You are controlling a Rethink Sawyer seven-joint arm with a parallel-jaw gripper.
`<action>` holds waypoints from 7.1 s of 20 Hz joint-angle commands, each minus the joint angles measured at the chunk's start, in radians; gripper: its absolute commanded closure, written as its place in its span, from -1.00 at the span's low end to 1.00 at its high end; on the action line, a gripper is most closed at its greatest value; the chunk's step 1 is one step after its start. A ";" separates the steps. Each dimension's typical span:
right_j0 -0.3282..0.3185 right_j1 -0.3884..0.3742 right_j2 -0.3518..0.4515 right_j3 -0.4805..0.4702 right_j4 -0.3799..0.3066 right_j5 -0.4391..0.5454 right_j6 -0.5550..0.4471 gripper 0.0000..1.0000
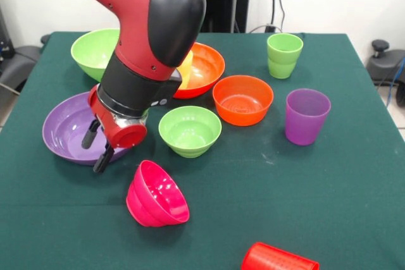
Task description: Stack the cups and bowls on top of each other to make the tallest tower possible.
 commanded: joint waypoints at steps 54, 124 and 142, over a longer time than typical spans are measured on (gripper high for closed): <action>-0.036 0.058 0.201 0.059 -0.053 -0.160 0.105 -1.00; -0.026 0.062 0.174 0.062 -0.058 -0.128 0.080 -1.00; -0.016 0.070 0.157 0.055 -0.046 -0.112 0.088 -1.00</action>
